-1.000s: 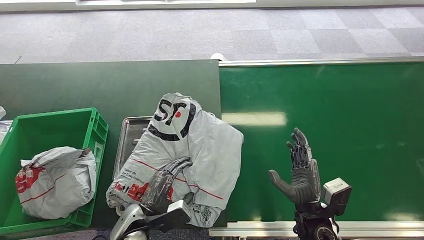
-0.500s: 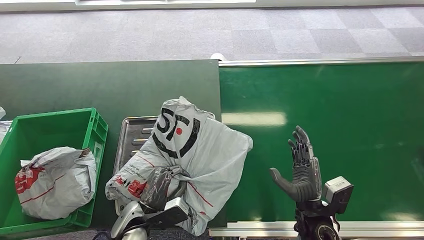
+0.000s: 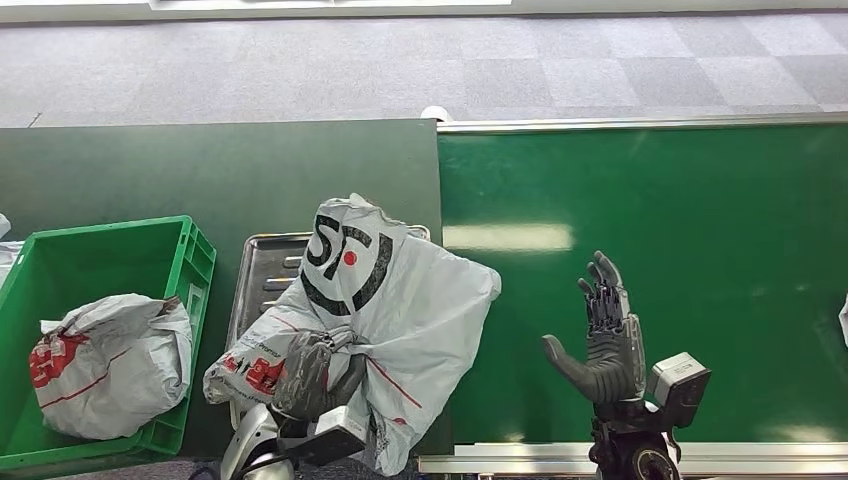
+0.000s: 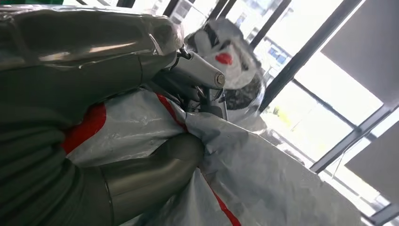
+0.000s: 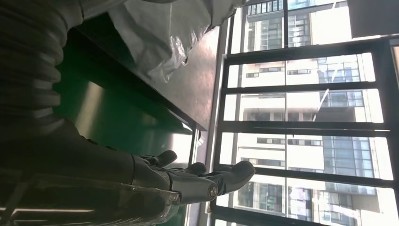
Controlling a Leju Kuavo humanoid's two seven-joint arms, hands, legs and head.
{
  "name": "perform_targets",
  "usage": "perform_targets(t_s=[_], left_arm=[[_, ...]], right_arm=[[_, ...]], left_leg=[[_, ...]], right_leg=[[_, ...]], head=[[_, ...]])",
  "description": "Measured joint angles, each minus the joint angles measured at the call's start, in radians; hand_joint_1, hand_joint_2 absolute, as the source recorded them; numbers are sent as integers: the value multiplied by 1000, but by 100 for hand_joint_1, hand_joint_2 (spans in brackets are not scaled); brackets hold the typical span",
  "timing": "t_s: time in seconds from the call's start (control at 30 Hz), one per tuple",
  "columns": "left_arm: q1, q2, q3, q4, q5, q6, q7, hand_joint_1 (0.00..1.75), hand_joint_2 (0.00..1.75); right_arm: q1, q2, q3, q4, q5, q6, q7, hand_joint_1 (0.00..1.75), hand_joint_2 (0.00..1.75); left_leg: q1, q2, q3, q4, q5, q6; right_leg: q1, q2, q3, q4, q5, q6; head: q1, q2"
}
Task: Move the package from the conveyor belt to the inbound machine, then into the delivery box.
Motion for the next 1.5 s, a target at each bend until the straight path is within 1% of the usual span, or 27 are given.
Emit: perform_targets(t_s=[0.07,0.2,0.33,0.4,0.53,0.83,0.97,1.13,1.27,1.43,1.5], left_arm=[[7,-2,6,-22,41,45,-45,175,175],[17,-6,16,-59,82,110,-94,175,175],[29,-10,27,-94,141,211,-157,175,175],[36,-11,32,-113,170,257,-171,175,175],[43,-7,34,-147,204,345,-175,175,175],[50,-1,35,-183,217,367,-175,175,175],[53,-3,51,-249,231,374,-175,175,175],[57,-21,126,-392,222,375,-175,175,175],[56,-47,221,-498,191,374,-175,175,175],[47,-87,364,-594,139,374,-175,175,175],[45,-98,407,-617,130,374,-175,175,175]], right_arm=[[1,0,0,0,-3,0,0,0,175],[3,0,-1,0,-9,0,0,0,175],[5,0,-1,0,-15,-2,-1,0,175],[5,0,-1,0,-18,-5,-2,0,175],[2,-1,0,2,-21,-10,-3,0,175],[-2,-2,5,4,-23,-12,-3,0,175],[-12,-2,6,10,-29,-21,-4,0,175],[-16,-2,8,18,-35,-32,-3,0,175],[-15,-2,11,21,-41,-41,-3,0,175],[-4,-6,14,22,-51,-54,-4,0,175],[-2,-8,14,22,-52,-54,-4,0,175]], left_leg=[[0,0,0,0,0,0],[0,0,0,0,0,0],[0,0,0,0,0,0],[0,0,-1,0,0,0],[0,0,-1,0,0,0],[0,0,-1,0,0,0],[0,0,-1,0,0,0],[0,0,-1,0,0,0],[0,0,-1,0,0,0],[0,0,-1,0,0,0],[0,0,-1,0,0,0]], right_leg=[[0,0,0,0,0,0],[0,0,0,0,0,0],[0,0,0,0,0,0],[0,0,0,0,0,0],[0,0,0,0,0,0],[0,0,0,0,0,0],[0,0,0,0,0,0],[0,0,0,0,0,0],[0,0,0,0,0,0],[0,0,-1,0,0,0],[0,0,-1,0,0,0]], head=[[0,0],[0,0],[0,0],[0,0],[0,0],[0,0],[0,0],[0,0],[0,0],[0,0],[0,0]])
